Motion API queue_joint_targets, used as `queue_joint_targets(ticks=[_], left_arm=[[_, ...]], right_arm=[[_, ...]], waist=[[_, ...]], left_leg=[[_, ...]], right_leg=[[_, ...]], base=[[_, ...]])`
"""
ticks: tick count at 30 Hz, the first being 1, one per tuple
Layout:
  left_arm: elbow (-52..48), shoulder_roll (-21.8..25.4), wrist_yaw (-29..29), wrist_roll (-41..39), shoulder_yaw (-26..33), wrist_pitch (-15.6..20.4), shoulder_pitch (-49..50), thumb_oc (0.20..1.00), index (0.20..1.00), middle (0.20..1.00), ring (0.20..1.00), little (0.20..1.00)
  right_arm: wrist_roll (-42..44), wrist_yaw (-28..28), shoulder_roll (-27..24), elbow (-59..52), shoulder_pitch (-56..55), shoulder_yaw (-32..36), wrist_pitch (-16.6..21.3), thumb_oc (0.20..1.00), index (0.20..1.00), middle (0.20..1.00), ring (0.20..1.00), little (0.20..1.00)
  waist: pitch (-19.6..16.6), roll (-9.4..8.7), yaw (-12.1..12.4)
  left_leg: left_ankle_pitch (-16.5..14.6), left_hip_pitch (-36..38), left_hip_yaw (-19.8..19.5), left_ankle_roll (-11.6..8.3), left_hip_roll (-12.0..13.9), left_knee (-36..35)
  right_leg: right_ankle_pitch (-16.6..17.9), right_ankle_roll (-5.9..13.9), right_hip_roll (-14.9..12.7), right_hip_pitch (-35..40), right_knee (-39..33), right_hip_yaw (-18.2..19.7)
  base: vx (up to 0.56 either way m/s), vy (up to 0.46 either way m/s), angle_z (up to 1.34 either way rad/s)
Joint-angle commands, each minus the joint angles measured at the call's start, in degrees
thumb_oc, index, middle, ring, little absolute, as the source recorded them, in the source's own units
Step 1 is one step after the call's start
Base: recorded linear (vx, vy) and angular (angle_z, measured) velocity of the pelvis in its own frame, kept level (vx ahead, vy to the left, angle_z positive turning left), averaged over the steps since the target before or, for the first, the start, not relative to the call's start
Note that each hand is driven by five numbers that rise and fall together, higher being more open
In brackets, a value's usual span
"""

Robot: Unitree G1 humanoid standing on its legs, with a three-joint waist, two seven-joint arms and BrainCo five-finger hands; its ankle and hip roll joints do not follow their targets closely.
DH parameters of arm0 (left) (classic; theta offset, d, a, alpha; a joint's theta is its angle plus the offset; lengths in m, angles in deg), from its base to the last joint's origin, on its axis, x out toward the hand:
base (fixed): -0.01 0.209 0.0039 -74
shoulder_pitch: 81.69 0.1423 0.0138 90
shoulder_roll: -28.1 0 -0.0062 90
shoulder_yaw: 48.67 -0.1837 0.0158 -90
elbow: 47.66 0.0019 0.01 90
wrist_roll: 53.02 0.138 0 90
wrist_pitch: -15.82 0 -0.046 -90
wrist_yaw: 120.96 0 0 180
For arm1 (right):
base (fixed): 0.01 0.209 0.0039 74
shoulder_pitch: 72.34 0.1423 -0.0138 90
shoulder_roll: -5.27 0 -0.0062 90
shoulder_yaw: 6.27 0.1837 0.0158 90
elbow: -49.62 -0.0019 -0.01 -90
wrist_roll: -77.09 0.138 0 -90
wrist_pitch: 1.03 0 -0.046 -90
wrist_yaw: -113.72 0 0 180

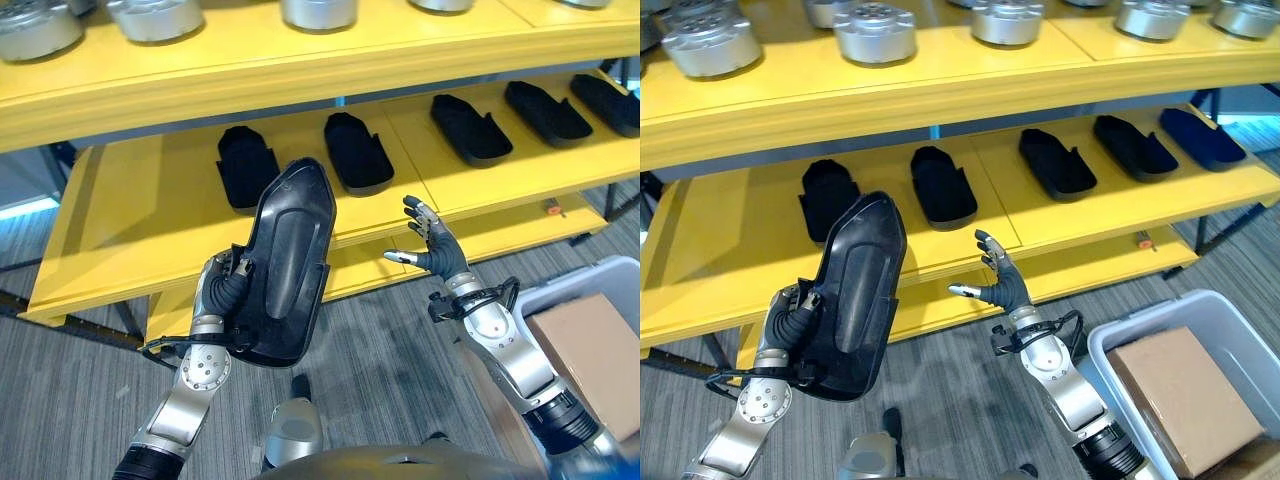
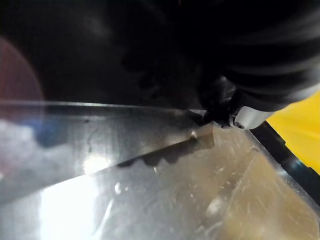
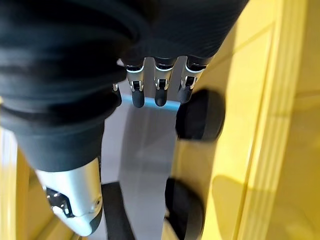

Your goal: Move parts from the plastic box to the shelf.

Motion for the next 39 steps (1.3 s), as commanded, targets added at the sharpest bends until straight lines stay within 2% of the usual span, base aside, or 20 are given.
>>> queue_joint_targets(ticks=[1,2,3,7,9,10,11,12,15,16,17,18,19,20,23,24,25,30,33,39], left_arm=[[-7.64,1.48,-0.06,1.77,2.36,4.08,-3.09,0.200,0.200,0.200,0.200,0.200],[-7.67,1.59,0.10,1.91,2.38,4.17,-3.17,0.200,0.200,0.200,0.200,0.200],[-7.30,2.27,0.58,2.17,2.06,3.82,-4.12,0.200,0.200,0.200,0.200,0.200],[-5.96,2.31,0.57,3.20,2.22,4.26,-4.30,0.200,0.200,0.200,0.200,0.200],[-5.70,2.43,-0.68,2.88,2.65,4.09,-3.51,0.200,0.200,0.200,0.200,0.200],[-5.02,2.69,-0.79,2.64,2.63,4.07,-3.82,0.200,0.200,0.200,0.200,0.200],[-5.00,2.67,-0.78,2.63,2.61,4.08,-3.83,0.200,0.200,0.200,0.200,0.200],[-4.70,3.02,-0.34,2.23,2.90,3.69,-4.00,0.200,0.200,0.200,0.200,0.200],[-5.48,2.56,-1.21,2.05,3.84,3.56,-2.49,0.200,0.200,0.200,0.200,0.200],[-6.36,2.09,-1.66,1.28,4.07,2.81,-1.66,0.200,0.200,0.200,0.200,0.200],[-6.88,1.47,-1.49,1.07,3.98,2.33,-1.36,0.200,0.200,0.200,0.200,0.200],[-6.88,1.02,-1.50,1.02,3.47,2.21,-1.40,0.200,0.200,0.200,0.200,0.200],[-6.79,0.75,-1.55,1.02,3.19,2.21,-1.45,0.200,0.200,0.200,0.200,0.200],[-6.17,0.36,-1.62,1.01,2.34,2.60,-1.85,0.200,0.200,0.200,0.200,0.200],[-5.12,0.12,-1.54,1.39,1.58,3.39,-2.29,0.200,0.200,0.200,0.200,0.200],[-4.65,0.08,-1.55,1.58,1.13,4.00,-2.10,0.200,0.200,0.200,0.200,0.200],[-4.35,0.15,-1.40,1.87,1.08,3.94,-1.89,0.200,0.200,0.200,0.200,0.200],[-4.96,-0.71,-2.44,0.57,0.97,3.46,-0.46,0.200,0.200,0.200,0.200,0.200],[-6.28,-1.45,-2.73,-1.41,1.86,2.24,1.82,0.200,0.200,0.200,0.200,0.200],[-6.51,-2.05,-5.13,-2.95,2.79,2.45,3.16,0.200,0.200,0.200,0.200,0.200]], right_arm=[[-0.90,-1.24,-1.83,-5.43,3.03,0.91,2.24,1.000,1.000,1.000,1.000,1.000],[-0.81,-1.36,-1.79,-5.50,3.22,0.83,2.42,1.000,1.000,1.000,1.000,1.000],[-0.66,-2.92,-1.44,-5.68,4.69,-0.16,2.60,1.000,1.000,1.000,1.000,1.000],[-1.35,-5.73,-0.97,-5.37,5.89,-0.93,3.36,1.000,1.000,1.000,1.000,1.000],[-0.74,-8.10,-1.37,-5.42,5.99,-0.60,4.15,1.000,1.000,1.000,1.000,1.000],[-0.03,-8.37,-2.27,-6.09,5.18,-0.05,4.19,1.000,1.000,1.000,1.000,1.000],[-0.01,-8.37,-2.31,-6.14,5.14,-0.04,4.16,1.000,1.000,1.000,1.000,1.000],[0.97,-8.56,-3.47,-7.11,4.08,0.44,4.13,1.000,1.000,1.000,1.000,1.000],[1.16,-10.75,-4.27,-7.25,3.28,1.26,5.11,1.000,1.000,1.000,1.000,1.000],[1.02,-11.71,-4.98,-7.36,2.66,1.89,5.57,1.000,1.000,1.000,1.000,1.000],[0.44,-11.61,-5.17,-7.39,1.95,2.43,5.40,1.000,1.000,1.000,1.000,1.000],[-0.19,-11.12,-5.17,-7.32,1.48,2.62,5.22,1.000,1.000,1.000,1.000,1.000],[-0.42,-10.88,-5.19,-7.24,1.25,2.64,5.28,1.000,1.000,1.000,1.000,1.000],[-1.25,-10.16,-4.84,-7.02,0.10,2.98,5.46,1.000,1.000,1.000,1.000,1.000],[-2.26,-9.70,-4.47,-6.85,-1.31,3.52,5.61,1.000,1.000,1.000,1.000,1.000],[-2.39,-9.53,-4.46,-6.76,-2.29,3.92,5.56,1.000,1.000,1.000,1.000,1.000],[-2.22,-10.66,-4.99,-6.39,-3.23,4.52,5.50,1.000,1.000,1.000,1.000,1.000],[-0.64,-12.37,-6.62,-5.60,-4.22,4.86,4.40,1.000,1.000,1.000,1.000,1.000],[-0.45,-12.17,-6.95,-5.13,-5.55,5.50,4.76,1.000,1.000,1.000,1.000,1.000],[-0.18,-10.83,-6.88,-5.81,-6.08,5.76,7.23,1.000,1.000,1.000,1.000,1.000]], waist=[[1.41,1.22,0.77],[1.48,1.04,1.00],[1.93,0.06,2.04],[1.91,-0.69,2.77],[1.83,-0.54,2.30],[1.56,-0.57,0.98],[1.52,-0.57,1.04],[0.90,-0.82,-0.31],[0.60,-0.88,-0.81],[0.61,-0.79,-1.68],[0.50,-0.73,-2.69],[0.39,-0.60,-3.66],[0.41,-0.78,-4.13],[0.24,-0.83,-5.57],[-0.23,-1.12,-6.83],[-0.25,-1.26,-7.64],[-0.71,-1.54,-7.94],[-1.59,-1.50,-8.05],[-1.98,-1.89,-7.25],[-1.51,-2.24,-6.56]], left_leg=[[-5.75,4.23,3.70,1.77,0.15,4.03],[-6.21,3.94,3.60,2.01,-0.11,4.68],[-8.66,2.43,2.93,3.47,-1.66,7.84],[-9.89,3.47,3.12,4.89,-3.69,7.23],[-9.51,5.29,2.83,5.38,-4.43,4.56],[-9.42,6.01,1.29,5.85,-5.41,2.39],[-9.38,6.03,1.35,5.83,-5.41,2.29],[-8.78,7.66,0.30,6.06,-6.54,-1.05],[-7.47,10.81,0.94,5.68,-7.65,-5.72],[-6.66,12.49,-0.32,5.65,-8.96,-8.57],[-6.23,13.11,-2.34,5.65,-9.80,-10.00],[-6.20,13.50,-3.94,5.83,-10.32,-10.76],[-5.21,12.98,-3.74,6.15,-10.74,-10.93],[-5.16,13.17,-6.33,6.32,-11.12,-11.90],[-4.80,13.35,-8.31,6.05,-11.05,-12.69],[-5.31,14.19,-8.74,5.97,-10.66,-12.81],[-6.26,14.67,-7.69,5.47,-9.95,-11.76],[-7.60,15.16,-4.29,4.38,-8.90,-8.88],[-6.63,12.69,-1.93,3.17,-7.73,-7.52],[-6.42,11.02,-1.17,2.77,-7.08,-5.82]], right_leg=[[0.99,-0.54,0.49,3.91,1.71,-1.74],[1.40,-0.44,0.24,4.06,1.51,-1.78],[4.41,0.14,-1.40,4.47,1.15,-1.69],[10.12,1.41,-3.66,3.88,2.29,-3.11],[10.68,1.71,-3.50,2.34,5.23,-2.14],[8.33,1.39,-0.65,0.71,6.54,2.20],[8.24,1.36,-0.66,0.60,6.65,2.28],[5.82,0.69,3.25,-1.23,7.17,4.59],[6.13,0.94,5.62,-3.62,6.97,1.87],[6.27,1.28,8.15,-5.41,4.64,1.88],[6.09,1.35,10.69,-6.66,0.96,4.13],[6.85,1.65,11.84,-8.04,-0.83,6.59],[8.28,1.00,11.81,-8.95,-1.72,6.60],[9.98,1.81,12.72,-10.59,-3.98,11.32],[12.22,2.61,12.61,-11.75,-6.42,15.29],[14.33,3.32,11.95,-12.73,-6.87,17.25],[12.45,2.95,12.16,-11.49,-7.98,16.07],[8.91,0.38,13.60,-8.28,-7.66,13.09],[6.11,-1.56,15.02,-3.86,-9.89,11.35],[4.95,-2.38,15.64,-1.83,-10.81,11.07]], base=[[-0.04,0.133,0.23],[-0.04,0.242,0.22],[-0.04,0.236,0.22],[0.00,0.251,0.26],[0.04,0.262,-0.28],[0.05,0.200,-0.37],[0.11,0.184,-0.02],[0.11,0.159,0.29],[0.10,0.128,0.29],[0.17,0.085,-0.33],[0.21,0.025,-0.26],[0.10,-0.040,0.19],[0.20,-0.132,0.98],[0.18,-0.154,0.89],[0.25,-0.180,0.82],[0.44,-0.340,0.74],[0.41,-0.323,0.45],[0.24,-0.142,0.10],[0.18,-0.078,-0.06],[0.04,-0.031,-0.01]])
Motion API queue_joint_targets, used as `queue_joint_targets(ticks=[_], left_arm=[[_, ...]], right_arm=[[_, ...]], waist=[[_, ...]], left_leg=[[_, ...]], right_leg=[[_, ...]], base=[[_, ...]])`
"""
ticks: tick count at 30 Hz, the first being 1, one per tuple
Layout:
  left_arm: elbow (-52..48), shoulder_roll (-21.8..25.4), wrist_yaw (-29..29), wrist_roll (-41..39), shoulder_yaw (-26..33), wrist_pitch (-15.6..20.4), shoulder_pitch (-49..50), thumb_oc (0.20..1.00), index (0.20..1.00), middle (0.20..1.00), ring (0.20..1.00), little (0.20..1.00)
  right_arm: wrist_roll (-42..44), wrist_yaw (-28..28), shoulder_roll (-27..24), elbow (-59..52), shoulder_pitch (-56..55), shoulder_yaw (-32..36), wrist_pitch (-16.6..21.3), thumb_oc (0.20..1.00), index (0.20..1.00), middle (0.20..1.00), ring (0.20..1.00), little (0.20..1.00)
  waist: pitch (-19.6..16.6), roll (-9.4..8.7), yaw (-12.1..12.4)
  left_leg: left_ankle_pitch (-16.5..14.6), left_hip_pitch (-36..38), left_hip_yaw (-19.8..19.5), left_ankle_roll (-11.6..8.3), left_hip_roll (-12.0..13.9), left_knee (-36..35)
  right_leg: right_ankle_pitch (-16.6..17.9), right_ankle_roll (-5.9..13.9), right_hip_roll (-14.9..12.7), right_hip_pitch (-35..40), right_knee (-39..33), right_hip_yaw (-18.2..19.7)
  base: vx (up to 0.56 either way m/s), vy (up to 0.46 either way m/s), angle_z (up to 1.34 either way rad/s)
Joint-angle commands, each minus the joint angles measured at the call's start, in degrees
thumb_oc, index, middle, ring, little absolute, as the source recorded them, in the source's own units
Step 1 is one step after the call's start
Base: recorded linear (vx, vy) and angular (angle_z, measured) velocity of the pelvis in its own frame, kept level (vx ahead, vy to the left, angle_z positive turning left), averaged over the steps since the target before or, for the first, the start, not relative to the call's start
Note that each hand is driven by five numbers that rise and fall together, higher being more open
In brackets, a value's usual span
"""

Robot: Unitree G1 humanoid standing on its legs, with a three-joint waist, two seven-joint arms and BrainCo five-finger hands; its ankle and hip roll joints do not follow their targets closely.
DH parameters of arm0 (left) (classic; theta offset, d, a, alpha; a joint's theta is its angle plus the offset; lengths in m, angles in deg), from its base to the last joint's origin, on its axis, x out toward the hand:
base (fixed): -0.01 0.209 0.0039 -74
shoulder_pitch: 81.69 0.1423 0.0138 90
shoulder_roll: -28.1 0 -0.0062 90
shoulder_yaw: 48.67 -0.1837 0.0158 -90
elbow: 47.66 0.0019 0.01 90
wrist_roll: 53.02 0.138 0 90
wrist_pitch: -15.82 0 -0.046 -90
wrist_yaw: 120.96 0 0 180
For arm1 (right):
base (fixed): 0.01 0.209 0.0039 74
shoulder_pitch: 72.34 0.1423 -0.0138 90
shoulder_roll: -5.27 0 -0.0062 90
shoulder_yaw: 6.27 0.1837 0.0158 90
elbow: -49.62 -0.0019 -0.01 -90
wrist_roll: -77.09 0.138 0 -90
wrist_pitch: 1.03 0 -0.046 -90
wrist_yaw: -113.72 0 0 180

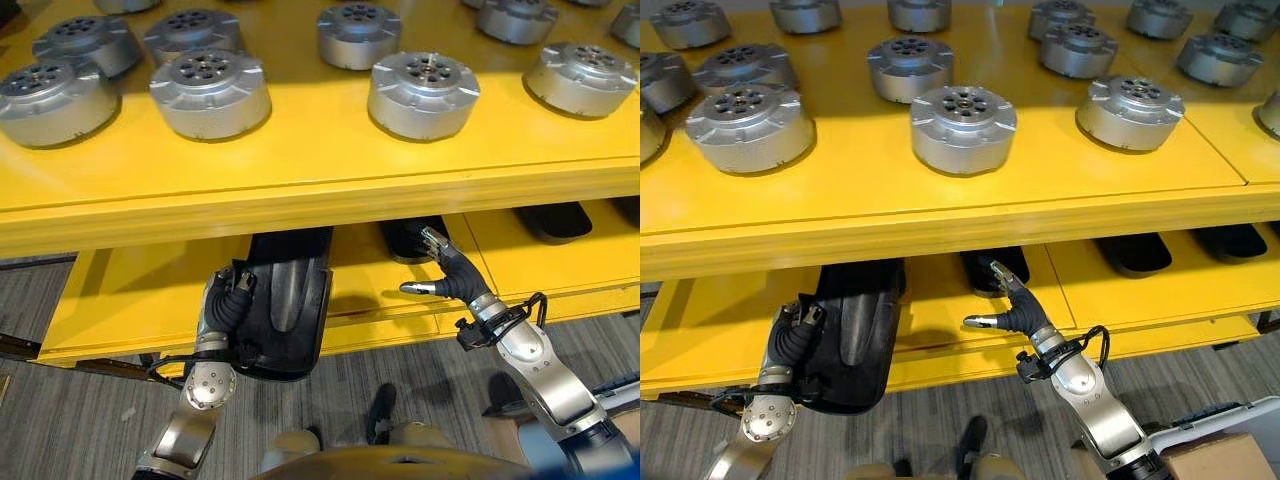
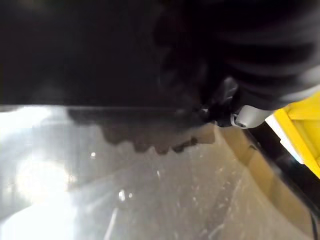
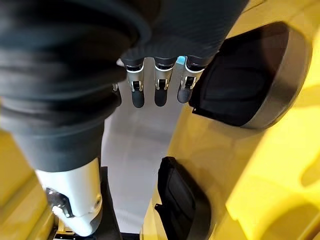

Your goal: Move parts from the plastic box to the shelf.

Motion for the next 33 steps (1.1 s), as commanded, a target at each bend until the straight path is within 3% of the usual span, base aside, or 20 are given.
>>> queue_joint_targets(ticks=[1,9,13,14,15,16,17,18,19,21,22,25,27,28,33], left_arm=[[-4.52,2.40,-3.96,-2.62,2.88,3.18,-1.31,0.200,0.200,0.200,0.200,0.200],[-5.68,2.44,-4.82,-4.83,3.60,0.09,0.09,0.200,0.200,0.200,0.200,0.200],[-4.89,2.89,-6.26,-5.31,4.41,1.40,-0.88,0.200,0.200,0.200,0.200,0.200],[-4.86,3.27,-5.99,-5.49,4.30,1.75,-1.71,0.200,0.200,0.200,0.200,0.200],[-4.79,3.41,-5.04,-5.21,3.94,1.98,-2.98,0.200,0.200,0.200,0.200,0.200],[-4.82,3.38,-4.56,-5.26,3.81,2.00,-3.34,0.200,0.200,0.200,0.200,0.200],[-4.88,3.25,-3.93,-5.47,3.65,1.99,-3.66,0.200,0.200,0.200,0.200,0.200],[-5.26,3.27,-3.38,-5.42,3.58,2.28,-3.52,0.200,0.200,0.200,0.200,0.200],[-5.50,3.31,-3.30,-5.40,3.61,2.42,-3.25,0.200,0.200,0.200,0.200,0.200],[-6.51,3.42,-3.51,-5.69,3.53,2.85,-1.73,0.200,0.200,0.200,0.200,0.200],[-6.19,3.74,-5.40,-6.21,2.53,4.99,-0.20,0.200,0.200,0.200,0.200,0.200],[-4.60,3.99,-6.09,-6.03,1.59,4.92,-1.77,0.200,0.200,0.200,0.200,0.200],[-4.04,4.11,-5.68,-5.83,1.43,4.64,-2.37,0.200,0.200,0.200,0.200,0.200],[-3.12,4.18,-4.66,-5.56,1.22,4.76,-3.28,0.200,0.200,0.200,0.200,0.200],[-2.77,4.23,-3.15,-5.51,1.17,4.94,-3.84,0.200,0.200,0.200,0.200,0.200]], right_arm=[[2.04,1.15,0.43,-3.66,2.96,1.12,5.58,1.000,1.000,1.000,1.000,1.000],[5.50,-0.17,0.27,-7.29,2.80,1.33,6.28,1.000,1.000,1.000,1.000,1.000],[4.92,0.41,0.56,-7.94,3.78,0.86,6.05,1.000,1.000,1.000,1.000,1.000],[4.67,1.02,0.52,-8.15,4.20,0.89,6.08,1.000,1.000,1.000,1.000,1.000],[3.48,2.19,0.81,-7.82,4.98,0.72,6.30,1.000,1.000,1.000,1.000,1.000],[3.35,2.48,0.82,-7.60,5.28,0.83,6.22,1.000,1.000,1.000,1.000,1.000],[3.31,2.58,0.80,-7.48,5.62,1.05,5.92,1.000,1.000,1.000,1.000,1.000],[3.15,2.04,0.58,-7.48,5.54,1.50,5.93,1.000,1.000,1.000,1.000,1.000],[3.12,1.63,0.39,-7.44,5.35,1.70,6.22,1.000,1.000,1.000,1.000,1.000],[2.28,-0.78,-0.78,-7.90,4.92,2.37,7.78,1.000,1.000,1.000,1.000,1.000],[3.73,-3.89,-4.00,-10.42,4.60,2.45,9.13,1.000,1.000,1.000,1.000,1.000],[9.39,-5.36,-5.34,-11.22,4.22,2.04,8.19,1.000,1.000,1.000,1.000,1.000],[9.57,-4.82,-5.18,-10.99,4.29,2.17,7.87,1.000,1.000,1.000,1.000,1.000],[11.23,-4.67,-4.86,-9.88,4.86,2.23,7.67,1.000,1.000,1.000,1.000,1.000],[10.80,-4.38,-3.87,-9.04,5.64,2.63,6.66,1.000,1.000,1.000,1.000,1.000]], waist=[[1.26,-3.25,1.27],[1.83,-2.87,1.85],[1.86,-2.02,1.61],[2.33,-1.87,1.51],[3.29,-1.59,1.14],[3.40,-1.42,0.80],[3.38,-1.10,0.40],[3.18,-0.44,-0.01],[3.07,-0.22,-0.07],[3.01,0.24,0.01],[3.51,0.32,-1.08],[3.78,1.18,-1.92],[3.81,1.36,-1.96],[3.96,1.58,-1.53],[4.10,1.37,-0.81]], left_leg=[[0.95,-2.10,2.55,-0.14,-0.77,1.24],[-0.73,-4.38,2.34,0.25,-0.83,6.21],[-2.32,-5.79,4.07,-0.32,-0.11,12.54],[-0.91,-7.92,4.78,-1.14,1.12,16.98],[1.93,-11.12,5.74,-2.77,4.84,22.03],[2.45,-10.94,6.44,-2.97,6.37,21.29],[3.32,-10.26,6.91,-3.26,7.78,19.60],[6.34,-8.86,6.52,-4.41,10.28,14.60],[7.94,-8.26,6.08,-5.02,11.07,12.12],[14.99,-7.38,4.23,-7.57,14.88,4.37],[21.33,-8.55,6.09,-9.49,21.05,-0.14],[18.57,-7.05,8.49,-9.76,20.48,-1.07],[17.65,-6.95,8.99,-9.47,19.86,-0.51],[15.48,-6.75,8.47,-8.79,18.12,0.18],[11.30,-5.90,8.17,-7.28,15.33,0.64]], right_leg=[[-1.71,7.18,-4.29,5.24,1.35,-1.96],[-4.49,6.00,-4.63,5.89,4.50,-1.99],[-6.85,5.28,-4.47,6.39,5.80,-2.57],[-7.47,4.58,-4.42,6.20,6.45,-2.99],[-8.46,3.74,-4.44,5.58,7.91,-3.51],[-8.74,3.65,-4.61,5.11,8.61,-3.86],[-9.07,3.54,-4.80,4.48,9.38,-4.18],[-9.42,3.49,-4.99,3.74,10.02,-4.34],[-9.53,3.47,-5.03,3.58,10.10,-4.26],[-9.88,3.57,-5.45,3.42,9.99,-3.99],[-10.11,3.98,-8.30,2.84,10.96,-4.95],[-11.74,4.90,-10.92,0.77,16.11,-5.86],[-11.80,5.02,-11.14,0.65,16.63,-5.95],[-11.13,5.67,-11.29,0.91,16.51,-5.61],[-9.32,6.98,-12.20,1.73,15.50,-5.50]], base=[[0.04,-0.034,0.17],[0.08,-0.057,0.05],[0.10,-0.107,0.06],[0.02,-0.168,0.12],[-0.06,-0.117,0.16],[-0.05,-0.015,0.55],[-0.01,0.189,0.76],[-0.01,0.228,0.70],[0.00,0.298,0.33],[-0.08,0.512,-0.07],[-0.15,0.718,-0.22],[-0.13,0.477,0.09],[-0.06,0.206,-0.44],[-0.03,0.154,-0.19],[-0.01,0.147,0.39]])
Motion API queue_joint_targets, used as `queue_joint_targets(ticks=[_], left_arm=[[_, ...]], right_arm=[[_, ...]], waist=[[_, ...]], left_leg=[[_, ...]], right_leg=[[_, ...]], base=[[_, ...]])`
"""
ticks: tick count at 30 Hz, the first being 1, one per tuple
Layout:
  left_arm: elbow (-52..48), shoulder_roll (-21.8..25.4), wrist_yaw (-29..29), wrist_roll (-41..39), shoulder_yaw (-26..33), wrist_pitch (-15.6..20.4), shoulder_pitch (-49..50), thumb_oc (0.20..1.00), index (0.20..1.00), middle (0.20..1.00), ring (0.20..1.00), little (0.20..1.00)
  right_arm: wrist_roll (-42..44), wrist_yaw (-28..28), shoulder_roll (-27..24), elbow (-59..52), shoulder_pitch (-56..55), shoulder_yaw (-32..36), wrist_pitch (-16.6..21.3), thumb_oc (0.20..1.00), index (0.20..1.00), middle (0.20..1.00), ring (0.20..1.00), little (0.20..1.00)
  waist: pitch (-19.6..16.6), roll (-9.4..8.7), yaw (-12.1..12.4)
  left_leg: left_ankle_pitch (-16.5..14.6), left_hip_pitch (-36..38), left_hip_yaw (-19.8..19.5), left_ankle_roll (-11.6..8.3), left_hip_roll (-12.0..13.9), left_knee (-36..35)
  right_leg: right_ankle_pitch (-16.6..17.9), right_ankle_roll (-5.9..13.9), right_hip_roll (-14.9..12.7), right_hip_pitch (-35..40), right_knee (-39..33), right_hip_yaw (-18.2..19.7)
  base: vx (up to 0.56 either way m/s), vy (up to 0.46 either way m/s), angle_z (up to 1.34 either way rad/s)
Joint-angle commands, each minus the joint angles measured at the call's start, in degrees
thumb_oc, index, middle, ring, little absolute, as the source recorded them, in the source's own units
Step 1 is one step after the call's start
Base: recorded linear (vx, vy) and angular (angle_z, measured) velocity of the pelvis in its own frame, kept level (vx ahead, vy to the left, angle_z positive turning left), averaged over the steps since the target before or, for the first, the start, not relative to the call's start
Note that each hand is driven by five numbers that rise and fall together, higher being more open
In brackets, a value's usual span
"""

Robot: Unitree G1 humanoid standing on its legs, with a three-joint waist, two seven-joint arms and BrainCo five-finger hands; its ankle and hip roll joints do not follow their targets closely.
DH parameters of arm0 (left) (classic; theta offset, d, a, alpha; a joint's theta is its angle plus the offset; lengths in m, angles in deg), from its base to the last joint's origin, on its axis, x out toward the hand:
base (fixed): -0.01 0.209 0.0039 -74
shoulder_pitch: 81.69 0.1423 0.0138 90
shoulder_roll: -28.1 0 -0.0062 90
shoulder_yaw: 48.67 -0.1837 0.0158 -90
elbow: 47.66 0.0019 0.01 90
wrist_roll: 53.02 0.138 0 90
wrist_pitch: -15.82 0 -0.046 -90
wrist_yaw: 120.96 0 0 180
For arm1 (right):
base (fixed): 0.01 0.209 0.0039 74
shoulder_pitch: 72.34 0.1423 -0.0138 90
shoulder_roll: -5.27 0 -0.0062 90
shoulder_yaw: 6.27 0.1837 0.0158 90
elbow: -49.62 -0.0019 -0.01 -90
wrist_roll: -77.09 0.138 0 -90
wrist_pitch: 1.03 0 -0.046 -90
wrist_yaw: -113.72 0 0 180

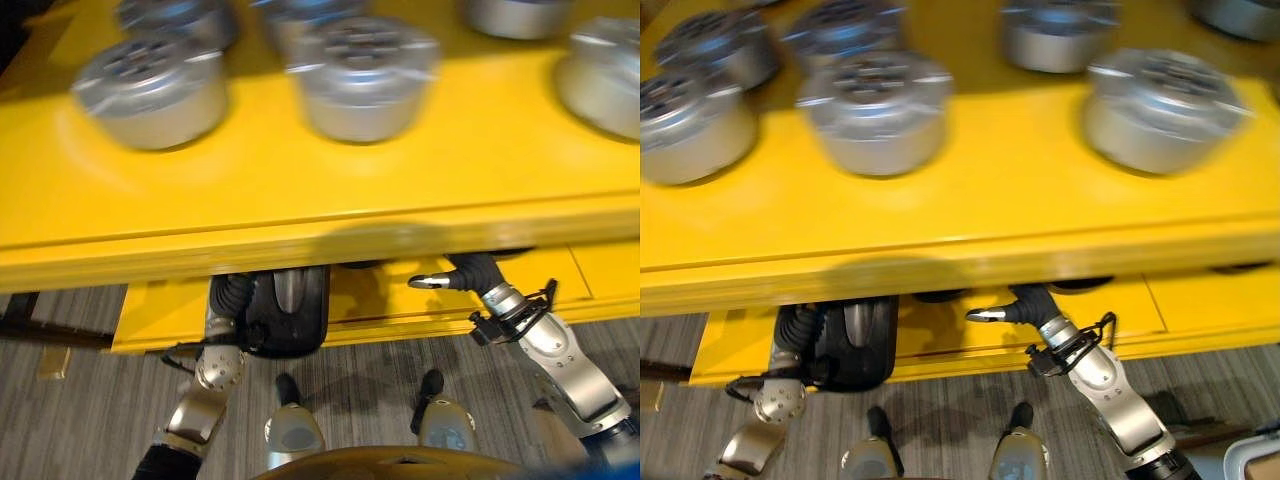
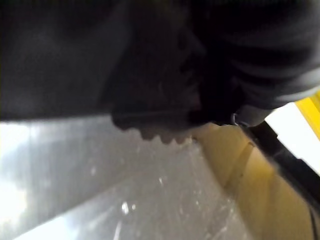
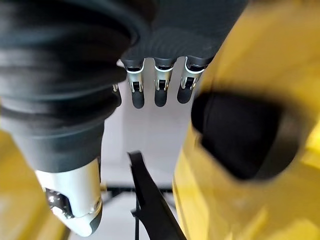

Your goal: Move parts from the plastic box to the shelf.

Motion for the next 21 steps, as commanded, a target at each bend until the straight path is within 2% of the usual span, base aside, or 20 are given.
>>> queue_joint_targets(ticks=[1,6,12,15,21], left_arm=[[-6.81,1.09,0.48,0.42,2.43,4.01,1.82,0.200,0.200,0.200,0.200,0.200],[-7.39,1.70,-0.22,2.12,3.24,4.96,1.49,0.200,0.200,0.200,0.200,0.200],[-8.91,2.33,0.70,3.81,4.96,6.33,0.57,0.200,0.200,0.200,0.200,0.200],[-10.01,2.68,0.09,4.37,5.14,5.97,-0.58,0.200,0.200,0.200,0.200,0.200],[-9.02,2.62,0.91,2.59,5.03,2.41,-3.19,0.200,0.200,0.200,0.200,0.200]], right_arm=[[2.38,0.77,-0.32,-3.41,4.27,3.15,1.35,1.000,1.000,1.000,1.000,1.000],[4.31,-0.19,0.31,-4.24,4.24,4.78,-0.02,1.000,1.000,1.000,1.000,1.000],[4.41,3.10,1.44,-4.05,6.61,5.82,-0.78,1.000,1.000,1.000,1.000,1.000],[3.26,3.44,1.62,-4.32,7.24,6.25,-1.15,1.000,1.000,1.000,1.000,1.000],[3.49,2.68,2.08,-4.33,7.33,6.51,-2.81,1.000,1.000,1.000,1.000,1.000]], waist=[[0.36,0.75,0.92],[1.52,-0.51,2.45],[3.61,-2.25,4.38],[4.27,-2.29,4.37],[4.13,-1.78,2.97]], left_leg=[[-2.05,4.04,-0.69,-0.66,2.98,1.95],[-3.99,2.94,-1.66,0.37,1.78,3.83],[-5.53,0.29,-2.73,0.49,2.38,7.94],[-6.73,-0.88,-3.05,0.73,2.43,10.58],[-8.17,-0.72,-2.00,0.93,2.85,13.81]], right_leg=[[-4.40,-0.11,4.64,5.22,2.11,-3.31],[-4.35,0.70,3.83,5.05,2.96,-3.40],[-5.50,0.26,3.64,4.33,5.28,-3.91],[-6.52,-0.16,3.45,3.78,7.11,-3.67],[-7.32,-0.22,3.11,3.43,8.94,-2.29]], base=[[0.01,0.114,0.32],[-0.03,0.003,0.10],[-0.10,-0.101,0.08],[-0.08,-0.049,0.04],[-0.03,0.002,-0.04]])
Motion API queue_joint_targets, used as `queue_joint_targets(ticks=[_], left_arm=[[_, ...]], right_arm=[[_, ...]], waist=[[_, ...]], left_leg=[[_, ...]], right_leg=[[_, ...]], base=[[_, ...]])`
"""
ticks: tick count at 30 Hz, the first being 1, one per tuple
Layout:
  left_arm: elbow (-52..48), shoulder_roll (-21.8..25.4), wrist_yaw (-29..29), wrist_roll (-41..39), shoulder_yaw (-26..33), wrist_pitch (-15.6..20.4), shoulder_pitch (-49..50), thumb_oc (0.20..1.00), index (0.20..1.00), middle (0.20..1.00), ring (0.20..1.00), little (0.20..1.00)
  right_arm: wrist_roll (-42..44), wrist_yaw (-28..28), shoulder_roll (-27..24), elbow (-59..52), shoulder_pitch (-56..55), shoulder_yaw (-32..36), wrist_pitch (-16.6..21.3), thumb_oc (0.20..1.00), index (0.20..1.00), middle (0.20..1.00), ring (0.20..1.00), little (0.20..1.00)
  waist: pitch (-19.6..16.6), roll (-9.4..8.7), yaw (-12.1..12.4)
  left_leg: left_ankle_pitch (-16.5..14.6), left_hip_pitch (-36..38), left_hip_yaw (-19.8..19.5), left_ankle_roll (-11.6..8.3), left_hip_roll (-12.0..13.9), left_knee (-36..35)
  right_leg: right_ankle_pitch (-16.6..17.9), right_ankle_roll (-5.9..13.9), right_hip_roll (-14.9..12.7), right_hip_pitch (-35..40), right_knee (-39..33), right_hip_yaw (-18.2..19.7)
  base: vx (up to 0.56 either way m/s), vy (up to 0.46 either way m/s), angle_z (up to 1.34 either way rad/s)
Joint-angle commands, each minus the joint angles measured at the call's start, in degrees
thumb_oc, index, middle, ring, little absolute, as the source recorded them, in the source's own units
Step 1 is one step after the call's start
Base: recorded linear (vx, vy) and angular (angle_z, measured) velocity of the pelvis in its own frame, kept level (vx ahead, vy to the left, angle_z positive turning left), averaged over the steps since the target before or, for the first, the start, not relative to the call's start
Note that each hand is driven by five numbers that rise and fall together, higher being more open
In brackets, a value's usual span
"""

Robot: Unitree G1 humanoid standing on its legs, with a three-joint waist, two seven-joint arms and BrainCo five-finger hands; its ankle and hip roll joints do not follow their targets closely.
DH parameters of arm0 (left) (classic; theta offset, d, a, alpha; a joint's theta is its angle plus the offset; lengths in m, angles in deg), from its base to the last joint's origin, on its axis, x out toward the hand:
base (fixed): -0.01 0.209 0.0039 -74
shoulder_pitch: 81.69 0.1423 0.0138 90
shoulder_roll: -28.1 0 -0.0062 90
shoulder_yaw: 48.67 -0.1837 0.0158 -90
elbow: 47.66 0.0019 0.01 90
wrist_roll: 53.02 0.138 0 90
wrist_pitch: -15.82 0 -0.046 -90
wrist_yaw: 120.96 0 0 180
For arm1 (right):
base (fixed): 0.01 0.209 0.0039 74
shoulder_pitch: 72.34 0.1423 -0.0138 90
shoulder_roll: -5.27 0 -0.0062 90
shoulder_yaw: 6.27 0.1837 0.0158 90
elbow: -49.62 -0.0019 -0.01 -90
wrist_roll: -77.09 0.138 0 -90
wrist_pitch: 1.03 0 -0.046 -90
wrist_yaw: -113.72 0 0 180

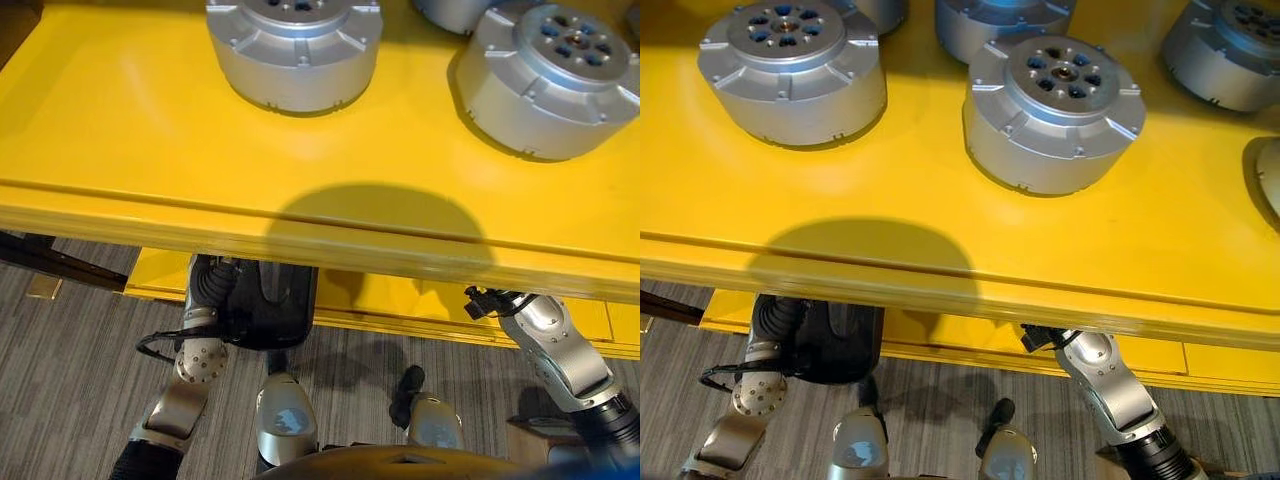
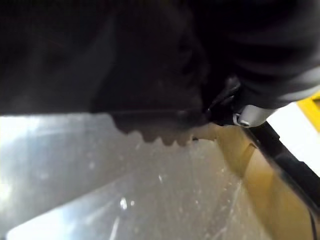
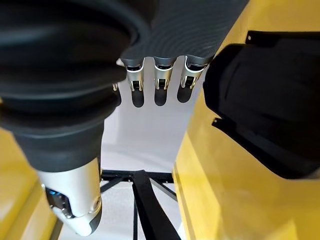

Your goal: Move parts from the plastic box to the shelf.

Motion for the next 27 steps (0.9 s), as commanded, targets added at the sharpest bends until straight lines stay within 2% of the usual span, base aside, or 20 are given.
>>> queue_joint_targets(ticks=[1,5,6,11,13,14,17,19,25,26,27], left_arm=[[-5.93,1.38,0.01,-0.01,1.95,1.64,-1.08,0.200,0.200,0.200,0.200,0.200],[-3.96,1.52,0.56,-0.89,0.61,0.97,-4.32,0.200,0.200,0.200,0.200,0.200],[-3.24,1.41,0.99,-1.22,-0.75,0.11,-6.64,0.200,0.200,0.200,0.200,0.200],[-2.60,1.44,1.22,-1.94,-1.97,-1.03,-9.20,0.200,0.200,0.200,0.200,0.200],[-2.17,1.17,0.93,-1.72,-2.67,-1.32,-10.30,0.200,0.200,0.200,0.200,0.200],[-1.80,1.12,0.49,-1.57,-3.21,-1.44,-11.28,0.200,0.200,0.200,0.200,0.200],[-0.66,0.45,0.10,-1.56,-4.10,-1.29,-12.74,0.200,0.200,0.200,0.200,0.200],[-0.22,-0.17,-0.01,-0.96,-4.55,-1.32,-13.15,0.200,0.200,0.200,0.200,0.200],[0.76,-0.93,-1.27,0.66,-4.64,0.17,-13.99,0.200,0.200,0.200,0.200,0.200],[0.98,-0.98,-1.14,-0.64,-4.21,-0.65,-15.31,0.200,0.200,0.200,0.200,0.200],[1.14,-1.03,-1.01,-1.09,-4.23,-0.87,-15.56,0.200,0.200,0.200,0.200,0.200]], right_arm=[[0.82,0.34,0.36,-4.01,2.00,2.53,1.23,1.000,1.000,1.000,1.000,1.000],[1.87,1.35,0.37,-1.74,4.48,2.70,0.16,1.000,1.000,1.000,1.000,1.000],[1.85,1.70,0.90,-0.47,6.15,2.85,0.48,1.000,1.000,1.000,1.000,1.000],[2.46,1.67,1.58,0.61,8.60,3.21,0.01,1.000,1.000,1.000,1.000,1.000],[2.22,1.76,1.93,0.86,9.68,3.04,-0.18,1.000,1.000,1.000,1.000,1.000],[2.19,1.88,2.09,0.99,11.00,3.02,-0.63,1.000,1.000,1.000,1.000,1.000],[0.67,1.90,2.86,1.49,12.85,3.08,-1.19,1.000,1.000,1.000,1.000,1.000],[0.34,1.79,3.23,1.79,13.29,2.99,-1.86,1.000,1.000,1.000,1.000,1.000],[-1.37,1.56,3.52,1.88,13.66,2.91,-0.50,1.000,1.000,1.000,1.000,1.000],[-1.45,1.18,3.47,1.38,14.95,3.16,-1.18,1.000,1.000,1.000,1.000,1.000],[-1.40,1.14,3.48,1.31,15.15,3.19,-1.40,1.000,1.000,1.000,1.000,1.000]], waist=[[-1.82,0.01,-0.48],[-1.33,0.06,-1.08],[-0.57,-0.14,-1.51],[0.57,-0.24,-1.72],[1.15,-0.22,-1.81],[1.78,-0.11,-1.78],[2.39,0.12,-1.58],[2.25,0.28,-1.50],[1.52,0.46,-1.66],[1.34,0.68,-1.80],[1.31,0.72,-1.84]], left_leg=[[-6.06,2.14,1.55,1.29,0.31,7.83],[-8.05,1.02,1.68,1.70,0.41,11.32],[-9.67,-0.15,1.89,2.08,1.15,14.58],[-12.33,-2.70,1.89,2.66,2.51,20.09],[-13.54,-4.00,2.09,2.85,3.46,22.84],[-15.02,-5.71,2.12,3.14,4.41,26.20],[-18.11,-8.74,1.33,3.82,5.32,32.15],[-19.12,-9.30,0.88,4.05,5.28,33.70],[-20.06,-9.01,1.04,4.05,5.60,35.03],[-21.72,-10.05,0.23,3.91,5.93,38.33],[-21.95,-10.30,0.07,3.86,6.01,38.80]], right_leg=[[-4.96,-1.22,1.22,2.12,5.88,0.01],[-5.43,-1.18,0.79,0.91,7.71,0.97],[-5.95,-1.15,-0.02,-0.34,10.12,1.28],[-7.28,-1.20,-1.76,-3.05,15.42,1.26],[-8.04,-1.21,-2.98,-4.45,18.14,1.09],[-9.02,-1.20,-4.83,-6.53,22.06,0.87],[-10.95,-0.94,-8.15,-10.03,28.79,1.27],[-11.93,-0.94,-9.05,-10.73,30.86,1.59],[-12.72,-0.72,-10.12,-11.23,32.77,1.69],[-14.17,-0.69,-11.50,-12.67,36.34,2.63],[-14.40,-0.70,-11.67,-12.90,36.80,2.80]], base=[[-0.03,0.037,-0.03],[-0.11,0.035,-0.17],[-0.15,0.015,-0.23],[-0.14,0.009,-0.06],[-0.15,0.028,-0.09],[-0.18,0.048,0.00],[-0.19,0.066,-0.10],[-0.06,0.061,-0.07],[0.00,0.045,-0.01],[0.04,0.082,0.03],[0.06,0.102,-0.03]])
